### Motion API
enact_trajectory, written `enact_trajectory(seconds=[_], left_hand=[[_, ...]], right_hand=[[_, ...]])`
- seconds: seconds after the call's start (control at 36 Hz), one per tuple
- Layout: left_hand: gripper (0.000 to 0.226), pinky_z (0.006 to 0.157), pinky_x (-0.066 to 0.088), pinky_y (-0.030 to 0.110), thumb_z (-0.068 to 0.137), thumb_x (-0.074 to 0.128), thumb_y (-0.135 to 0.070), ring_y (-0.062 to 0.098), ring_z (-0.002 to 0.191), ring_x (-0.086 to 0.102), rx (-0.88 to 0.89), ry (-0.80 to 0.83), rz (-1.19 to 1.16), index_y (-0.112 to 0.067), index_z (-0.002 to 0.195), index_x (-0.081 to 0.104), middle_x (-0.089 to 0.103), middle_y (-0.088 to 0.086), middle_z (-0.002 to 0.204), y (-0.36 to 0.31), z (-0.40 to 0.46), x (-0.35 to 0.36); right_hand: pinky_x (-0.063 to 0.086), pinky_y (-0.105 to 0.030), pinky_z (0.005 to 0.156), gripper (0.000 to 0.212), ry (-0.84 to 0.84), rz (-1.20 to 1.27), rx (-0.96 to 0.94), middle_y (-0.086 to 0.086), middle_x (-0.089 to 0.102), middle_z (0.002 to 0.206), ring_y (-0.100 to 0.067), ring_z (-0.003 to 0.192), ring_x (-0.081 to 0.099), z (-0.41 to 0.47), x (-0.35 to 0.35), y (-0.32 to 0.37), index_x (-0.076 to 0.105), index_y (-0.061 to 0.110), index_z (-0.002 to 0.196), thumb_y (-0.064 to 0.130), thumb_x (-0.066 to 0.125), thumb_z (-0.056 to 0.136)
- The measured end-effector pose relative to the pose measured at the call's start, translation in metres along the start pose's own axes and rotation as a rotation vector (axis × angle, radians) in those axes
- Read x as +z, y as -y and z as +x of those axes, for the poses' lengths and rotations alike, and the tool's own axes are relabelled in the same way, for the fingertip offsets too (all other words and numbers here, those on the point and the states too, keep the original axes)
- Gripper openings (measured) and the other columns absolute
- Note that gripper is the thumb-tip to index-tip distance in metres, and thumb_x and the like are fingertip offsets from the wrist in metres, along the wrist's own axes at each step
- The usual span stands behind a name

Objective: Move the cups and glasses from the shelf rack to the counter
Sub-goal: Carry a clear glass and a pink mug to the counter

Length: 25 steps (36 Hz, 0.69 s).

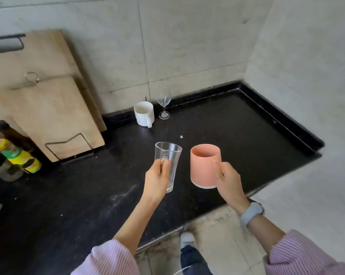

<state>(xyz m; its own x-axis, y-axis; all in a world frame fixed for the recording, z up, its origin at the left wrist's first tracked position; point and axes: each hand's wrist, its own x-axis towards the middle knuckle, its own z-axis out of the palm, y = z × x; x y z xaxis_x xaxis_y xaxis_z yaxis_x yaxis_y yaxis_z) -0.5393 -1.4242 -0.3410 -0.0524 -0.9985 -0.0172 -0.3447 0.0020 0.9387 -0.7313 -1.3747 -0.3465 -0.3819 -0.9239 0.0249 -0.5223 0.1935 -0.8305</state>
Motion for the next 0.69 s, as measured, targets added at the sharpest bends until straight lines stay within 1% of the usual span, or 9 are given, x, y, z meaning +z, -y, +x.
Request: enact_trajectory(seconds=[0.06, 0.11, 0.17, 0.22, 0.33, 0.42, 0.53, 0.61, 0.69], left_hand=[[0.031, 0.052, 0.037, 0.009, 0.096, 0.039, -0.029, 0.007, 0.06, 0.042, -0.03, 0.044, -0.007, -0.024, 0.066, 0.045, 0.048, -0.009, 0.066, -0.001, 0.035, 0.02], [0.025, 0.059, 0.04, 0.015, 0.097, 0.035, -0.03, 0.007, 0.065, 0.045, -0.068, 0.09, -0.01, -0.025, 0.077, 0.048, 0.049, -0.009, 0.071, -0.001, 0.071, 0.042], [0.02, 0.062, 0.04, 0.021, 0.099, 0.033, -0.028, 0.009, 0.069, 0.046, -0.101, 0.119, -0.018, -0.02, 0.089, 0.048, 0.048, -0.008, 0.073, 0.0, 0.106, 0.062], [0.019, 0.063, 0.039, 0.021, 0.099, 0.032, -0.026, 0.008, 0.07, 0.045, -0.113, 0.13, -0.032, -0.016, 0.094, 0.047, 0.047, -0.008, 0.074, 0.002, 0.138, 0.08], [0.02, 0.067, 0.04, 0.019, 0.1, 0.03, -0.025, 0.005, 0.073, 0.044, -0.102, 0.148, -0.021, -0.015, 0.094, 0.046, 0.047, -0.008, 0.079, 0.004, 0.19, 0.11], [0.019, 0.061, 0.038, 0.007, 0.099, 0.031, -0.023, 0.004, 0.072, 0.044, -0.089, 0.13, -0.029, -0.014, 0.094, 0.047, 0.046, -0.008, 0.079, 0.006, 0.224, 0.127], [0.018, 0.065, 0.038, 0.011, 0.099, 0.031, -0.02, 0.004, 0.073, 0.044, -0.104, 0.113, -0.06, -0.011, 0.094, 0.046, 0.048, -0.005, 0.083, 0.012, 0.261, 0.145], [0.017, 0.06, 0.035, 0.006, 0.099, 0.032, -0.017, 0.004, 0.072, 0.039, -0.093, 0.099, -0.069, -0.01, 0.089, 0.043, 0.043, -0.006, 0.08, 0.016, 0.282, 0.155], [0.016, 0.065, 0.035, 0.01, 0.099, 0.032, -0.015, 0.005, 0.075, 0.037, -0.067, 0.089, -0.083, -0.009, 0.089, 0.043, 0.041, -0.003, 0.083, 0.021, 0.297, 0.163]], right_hand=[[0.037, -0.015, 0.051, 0.031, 0.022, 0.012, 0.038, 0.004, 0.052, 0.072, -0.007, 0.067, 0.051, 0.039, 0.003, -0.007, 0.05, 0.011, 0.078, 0.034, 0.039, 0.096], [0.035, -0.017, 0.054, 0.03, 0.056, 0.02, 0.07, 0.002, 0.053, 0.072, -0.007, 0.067, 0.052, 0.078, 0.005, -0.015, 0.05, 0.013, 0.076, 0.034, 0.04, 0.095], [0.035, -0.019, 0.054, 0.03, 0.073, 0.027, 0.089, -0.001, 0.052, 0.071, -0.009, 0.065, 0.05, 0.118, 0.009, -0.023, 0.048, 0.015, 0.073, 0.033, 0.04, 0.095], [0.036, -0.022, 0.054, 0.032, 0.081, 0.041, 0.112, -0.003, 0.051, 0.071, -0.011, 0.064, 0.048, 0.155, 0.013, -0.03, 0.048, 0.014, 0.072, 0.033, 0.039, 0.096], [0.035, -0.022, 0.057, 0.032, 0.092, 0.084, 0.145, 0.002, 0.051, 0.072, -0.008, 0.066, 0.048, 0.217, 0.021, -0.046, 0.05, 0.016, 0.074, 0.035, 0.037, 0.096], [0.036, -0.023, 0.058, 0.032, 0.094, 0.103, 0.145, 0.004, 0.05, 0.07, -0.008, 0.068, 0.049, 0.254, 0.027, -0.058, 0.048, 0.022, 0.07, 0.035, 0.037, 0.097], [0.036, -0.023, 0.058, 0.031, 0.102, 0.118, 0.139, 0.003, 0.052, 0.071, -0.01, 0.069, 0.051, 0.294, 0.035, -0.072, 0.047, 0.024, 0.068, 0.032, 0.038, 0.097], [0.037, -0.022, 0.06, 0.032, 0.11, 0.135, 0.137, -0.001, 0.053, 0.071, -0.013, 0.068, 0.051, 0.317, 0.043, -0.079, 0.046, 0.022, 0.066, 0.03, 0.038, 0.097], [0.04, -0.024, 0.063, 0.033, 0.106, 0.16, 0.135, -0.008, 0.055, 0.072, -0.015, 0.068, 0.052, 0.334, 0.052, -0.085, 0.047, 0.022, 0.065, 0.03, 0.039, 0.096]])
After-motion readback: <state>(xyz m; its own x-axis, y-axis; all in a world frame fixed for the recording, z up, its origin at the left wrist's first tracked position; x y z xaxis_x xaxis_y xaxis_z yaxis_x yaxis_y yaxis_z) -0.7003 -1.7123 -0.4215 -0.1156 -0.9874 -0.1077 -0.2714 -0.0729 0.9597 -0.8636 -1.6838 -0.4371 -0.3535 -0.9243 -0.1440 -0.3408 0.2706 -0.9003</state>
